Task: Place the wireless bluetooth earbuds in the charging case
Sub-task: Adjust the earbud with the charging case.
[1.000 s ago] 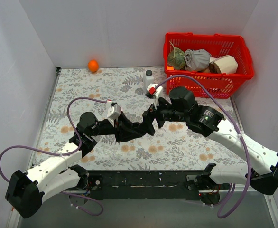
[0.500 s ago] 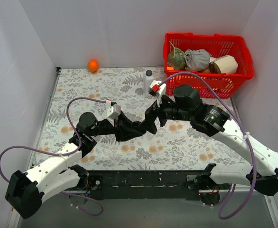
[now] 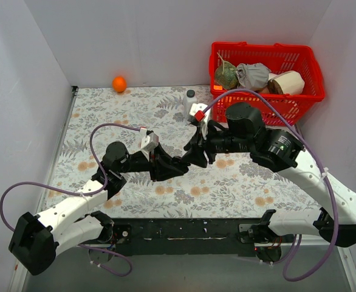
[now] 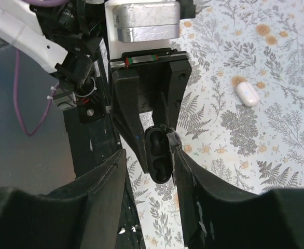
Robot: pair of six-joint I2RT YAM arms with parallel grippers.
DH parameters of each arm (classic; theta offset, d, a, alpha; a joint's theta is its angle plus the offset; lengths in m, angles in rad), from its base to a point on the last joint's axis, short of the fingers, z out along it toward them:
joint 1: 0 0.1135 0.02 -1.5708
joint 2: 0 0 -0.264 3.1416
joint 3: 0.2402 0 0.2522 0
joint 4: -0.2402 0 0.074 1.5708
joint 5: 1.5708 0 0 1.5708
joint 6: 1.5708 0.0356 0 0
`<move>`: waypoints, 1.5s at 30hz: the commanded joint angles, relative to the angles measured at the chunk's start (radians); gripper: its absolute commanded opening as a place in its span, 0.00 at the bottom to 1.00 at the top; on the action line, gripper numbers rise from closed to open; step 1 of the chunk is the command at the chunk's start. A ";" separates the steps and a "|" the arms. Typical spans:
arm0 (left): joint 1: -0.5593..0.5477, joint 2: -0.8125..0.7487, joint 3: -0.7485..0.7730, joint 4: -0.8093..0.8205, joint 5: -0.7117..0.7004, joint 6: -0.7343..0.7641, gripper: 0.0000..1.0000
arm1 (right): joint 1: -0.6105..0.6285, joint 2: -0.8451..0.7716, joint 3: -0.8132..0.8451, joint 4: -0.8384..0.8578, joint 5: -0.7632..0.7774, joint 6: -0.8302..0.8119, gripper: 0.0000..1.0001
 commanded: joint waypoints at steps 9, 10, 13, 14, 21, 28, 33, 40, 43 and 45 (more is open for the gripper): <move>0.000 0.010 0.052 -0.006 0.036 0.000 0.00 | 0.028 0.039 -0.029 -0.012 -0.008 -0.010 0.24; 0.000 0.008 0.052 -0.012 0.036 0.001 0.00 | 0.029 0.043 -0.029 -0.012 -0.005 -0.008 0.24; -0.002 0.010 0.052 -0.021 0.042 0.003 0.00 | 0.031 0.060 -0.029 -0.012 -0.010 0.001 0.27; 0.000 0.010 0.053 -0.024 0.042 0.003 0.00 | 0.029 0.063 -0.031 -0.011 -0.008 0.000 0.27; 0.000 0.005 0.053 -0.049 0.036 0.017 0.00 | 0.035 0.083 -0.037 -0.001 -0.025 0.004 0.28; -0.002 0.006 0.058 -0.044 0.033 0.015 0.00 | 0.038 0.094 -0.064 0.003 -0.015 0.009 0.27; 0.000 0.008 0.067 -0.046 0.033 0.020 0.00 | 0.038 0.097 -0.072 0.003 0.005 0.010 0.26; 0.000 0.006 0.067 -0.051 0.034 0.020 0.00 | 0.038 0.088 -0.092 0.037 0.036 0.026 0.34; -0.002 0.005 0.066 -0.052 0.033 0.020 0.00 | 0.038 0.080 -0.095 0.055 0.051 0.026 0.37; 0.000 0.005 0.066 -0.055 0.034 0.020 0.00 | 0.038 0.079 -0.097 0.063 0.064 0.027 0.37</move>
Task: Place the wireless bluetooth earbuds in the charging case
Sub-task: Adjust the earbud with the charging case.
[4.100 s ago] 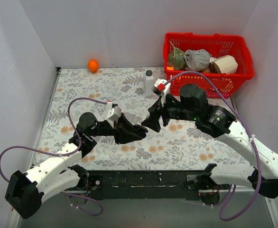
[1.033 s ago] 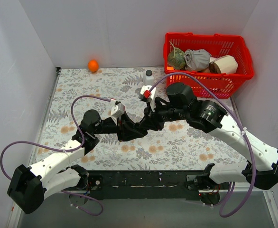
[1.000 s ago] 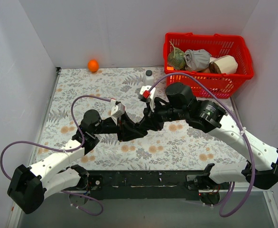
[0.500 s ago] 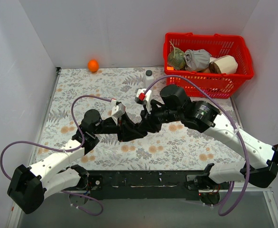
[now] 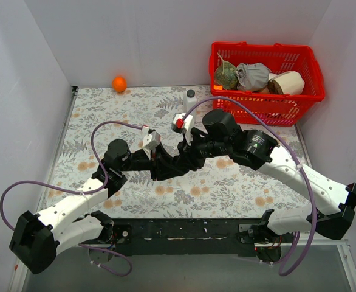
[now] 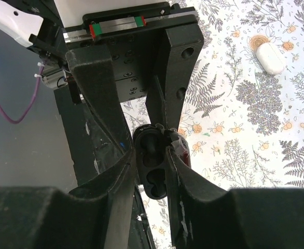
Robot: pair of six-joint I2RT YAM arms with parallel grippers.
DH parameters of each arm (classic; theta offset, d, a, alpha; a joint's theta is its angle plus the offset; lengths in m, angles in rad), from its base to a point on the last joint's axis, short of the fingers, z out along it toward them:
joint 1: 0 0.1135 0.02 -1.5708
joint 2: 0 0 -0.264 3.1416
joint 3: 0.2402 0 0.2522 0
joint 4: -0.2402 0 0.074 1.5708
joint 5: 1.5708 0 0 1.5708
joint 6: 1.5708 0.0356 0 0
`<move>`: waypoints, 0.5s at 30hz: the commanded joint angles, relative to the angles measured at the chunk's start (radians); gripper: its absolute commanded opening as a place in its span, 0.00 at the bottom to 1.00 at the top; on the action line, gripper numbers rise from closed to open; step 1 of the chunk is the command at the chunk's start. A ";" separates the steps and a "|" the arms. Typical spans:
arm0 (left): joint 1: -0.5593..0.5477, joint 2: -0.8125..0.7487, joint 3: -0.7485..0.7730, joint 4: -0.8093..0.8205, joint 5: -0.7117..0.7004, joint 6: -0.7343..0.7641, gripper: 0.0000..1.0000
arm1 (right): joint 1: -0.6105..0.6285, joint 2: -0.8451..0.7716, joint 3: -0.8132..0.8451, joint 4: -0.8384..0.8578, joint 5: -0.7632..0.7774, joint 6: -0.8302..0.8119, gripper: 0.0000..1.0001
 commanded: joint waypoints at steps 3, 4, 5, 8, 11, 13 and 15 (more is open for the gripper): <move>0.000 -0.019 0.035 0.008 0.004 0.014 0.00 | 0.005 -0.023 -0.015 0.073 0.037 0.009 0.34; -0.002 -0.019 0.032 0.011 0.004 0.012 0.00 | 0.007 -0.023 -0.019 0.077 0.037 0.030 0.31; -0.002 -0.018 0.032 0.012 0.004 0.011 0.00 | 0.005 -0.021 -0.020 0.077 0.034 0.032 0.30; 0.000 -0.019 0.029 0.017 0.002 0.008 0.00 | 0.005 -0.018 -0.028 0.080 0.028 0.033 0.24; -0.001 -0.022 0.029 0.017 0.002 0.009 0.00 | 0.005 -0.023 -0.034 0.083 0.029 0.035 0.17; 0.000 -0.024 0.026 0.019 -0.001 0.011 0.00 | 0.005 -0.026 -0.037 0.086 0.028 0.037 0.10; -0.001 -0.025 0.025 0.020 -0.004 0.011 0.00 | 0.005 -0.024 -0.034 0.083 0.029 0.035 0.06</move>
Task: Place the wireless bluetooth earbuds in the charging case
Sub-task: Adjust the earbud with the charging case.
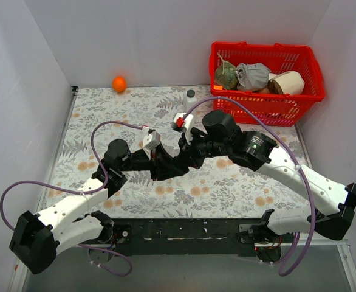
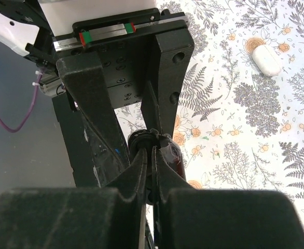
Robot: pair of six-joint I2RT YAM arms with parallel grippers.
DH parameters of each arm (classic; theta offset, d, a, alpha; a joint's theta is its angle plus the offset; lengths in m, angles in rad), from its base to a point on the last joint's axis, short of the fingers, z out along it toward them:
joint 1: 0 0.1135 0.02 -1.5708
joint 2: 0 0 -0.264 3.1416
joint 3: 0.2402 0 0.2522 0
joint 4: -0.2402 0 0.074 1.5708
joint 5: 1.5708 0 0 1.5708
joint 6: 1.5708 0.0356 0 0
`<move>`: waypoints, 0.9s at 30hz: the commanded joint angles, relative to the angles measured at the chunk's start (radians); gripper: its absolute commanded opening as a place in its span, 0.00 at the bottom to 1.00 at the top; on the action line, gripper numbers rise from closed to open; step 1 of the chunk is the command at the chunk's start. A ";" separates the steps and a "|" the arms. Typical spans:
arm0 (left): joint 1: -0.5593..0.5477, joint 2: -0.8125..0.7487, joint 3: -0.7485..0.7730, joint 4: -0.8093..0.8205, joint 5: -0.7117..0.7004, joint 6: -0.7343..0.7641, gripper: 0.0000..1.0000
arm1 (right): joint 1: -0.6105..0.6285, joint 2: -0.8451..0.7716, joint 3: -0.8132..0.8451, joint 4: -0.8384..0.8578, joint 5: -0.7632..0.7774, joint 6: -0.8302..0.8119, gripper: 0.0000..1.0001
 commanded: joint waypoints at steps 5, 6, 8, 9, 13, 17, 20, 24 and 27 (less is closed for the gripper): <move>-0.001 -0.029 0.020 0.032 -0.016 0.009 0.00 | 0.000 -0.030 -0.016 0.042 0.005 0.014 0.01; -0.001 -0.033 0.017 0.033 -0.019 0.008 0.00 | 0.000 -0.033 -0.023 0.051 0.002 0.017 0.01; -0.001 -0.036 0.006 0.045 -0.031 0.003 0.00 | 0.000 -0.050 -0.032 0.065 0.001 0.033 0.01; -0.001 -0.039 0.002 0.048 -0.037 0.003 0.00 | 0.002 -0.060 -0.061 0.105 0.001 0.045 0.01; -0.001 -0.048 -0.011 0.068 -0.051 -0.001 0.00 | 0.000 -0.103 -0.103 0.163 0.007 0.071 0.01; -0.001 -0.049 -0.012 0.070 -0.054 0.000 0.00 | 0.000 -0.119 -0.112 0.182 0.008 0.079 0.01; -0.001 -0.049 -0.012 0.070 -0.056 0.000 0.00 | 0.000 -0.120 -0.112 0.185 0.005 0.079 0.01; -0.001 -0.052 -0.014 0.068 -0.063 0.003 0.00 | 0.000 -0.126 -0.121 0.195 0.004 0.082 0.01; -0.001 -0.056 -0.020 0.070 -0.072 0.005 0.00 | 0.000 -0.146 -0.135 0.218 0.007 0.090 0.01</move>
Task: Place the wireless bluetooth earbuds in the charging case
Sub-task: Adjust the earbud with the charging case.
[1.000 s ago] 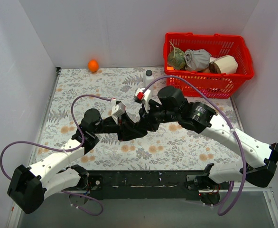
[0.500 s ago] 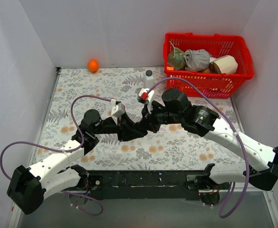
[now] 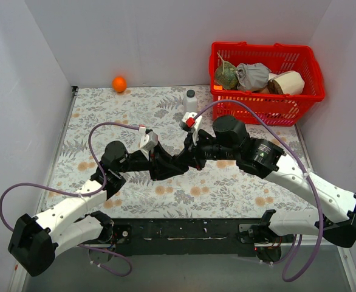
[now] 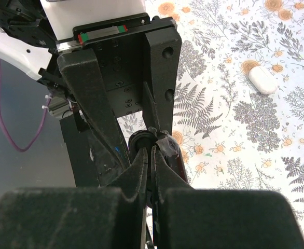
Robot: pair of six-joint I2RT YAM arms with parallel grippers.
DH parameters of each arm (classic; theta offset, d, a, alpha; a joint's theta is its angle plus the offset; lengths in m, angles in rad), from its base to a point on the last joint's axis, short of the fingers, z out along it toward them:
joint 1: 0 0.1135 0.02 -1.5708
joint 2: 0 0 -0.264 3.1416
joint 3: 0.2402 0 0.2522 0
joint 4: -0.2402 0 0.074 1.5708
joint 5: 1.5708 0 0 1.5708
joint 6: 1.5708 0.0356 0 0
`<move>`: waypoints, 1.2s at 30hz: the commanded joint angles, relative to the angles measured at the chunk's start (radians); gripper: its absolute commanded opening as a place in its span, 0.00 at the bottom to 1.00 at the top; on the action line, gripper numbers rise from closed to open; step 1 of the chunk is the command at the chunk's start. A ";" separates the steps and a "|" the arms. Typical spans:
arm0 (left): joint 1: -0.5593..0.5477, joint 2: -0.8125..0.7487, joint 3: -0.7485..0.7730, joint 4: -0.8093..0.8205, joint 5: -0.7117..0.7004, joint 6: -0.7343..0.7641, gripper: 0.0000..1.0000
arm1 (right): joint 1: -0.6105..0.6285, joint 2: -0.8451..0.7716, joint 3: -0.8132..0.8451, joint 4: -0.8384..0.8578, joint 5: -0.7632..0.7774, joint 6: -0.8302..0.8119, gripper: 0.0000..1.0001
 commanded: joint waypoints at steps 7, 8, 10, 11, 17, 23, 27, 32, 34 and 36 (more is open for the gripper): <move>-0.001 -0.027 -0.011 0.027 -0.046 0.012 0.00 | 0.001 -0.069 -0.034 0.080 -0.005 0.024 0.01; -0.001 -0.027 -0.009 0.027 -0.046 0.013 0.00 | 0.001 -0.075 -0.035 0.084 -0.004 0.026 0.01; 0.001 -0.024 -0.011 0.026 -0.046 0.015 0.00 | 0.001 -0.075 -0.037 0.082 -0.007 0.026 0.01; 0.001 -0.022 -0.008 0.027 -0.046 0.013 0.00 | 0.001 -0.075 -0.039 0.082 -0.010 0.026 0.01; 0.001 -0.017 -0.002 0.029 -0.051 0.016 0.00 | 0.001 -0.070 -0.046 0.076 -0.034 0.021 0.01; 0.001 -0.014 0.001 0.027 -0.054 0.021 0.00 | 0.001 -0.067 -0.042 0.061 -0.040 0.021 0.09; -0.001 -0.011 0.003 0.030 -0.051 0.019 0.00 | 0.001 -0.072 -0.028 0.056 -0.025 0.024 0.25; -0.001 -0.013 -0.003 0.032 -0.051 0.019 0.00 | 0.001 -0.070 -0.020 0.058 -0.017 0.027 0.36; 0.001 -0.014 -0.002 0.033 -0.051 0.019 0.00 | 0.001 -0.070 -0.014 0.058 -0.011 0.029 0.40; 0.001 -0.016 -0.006 0.033 -0.051 0.019 0.00 | 0.001 -0.072 -0.005 0.058 -0.004 0.032 0.43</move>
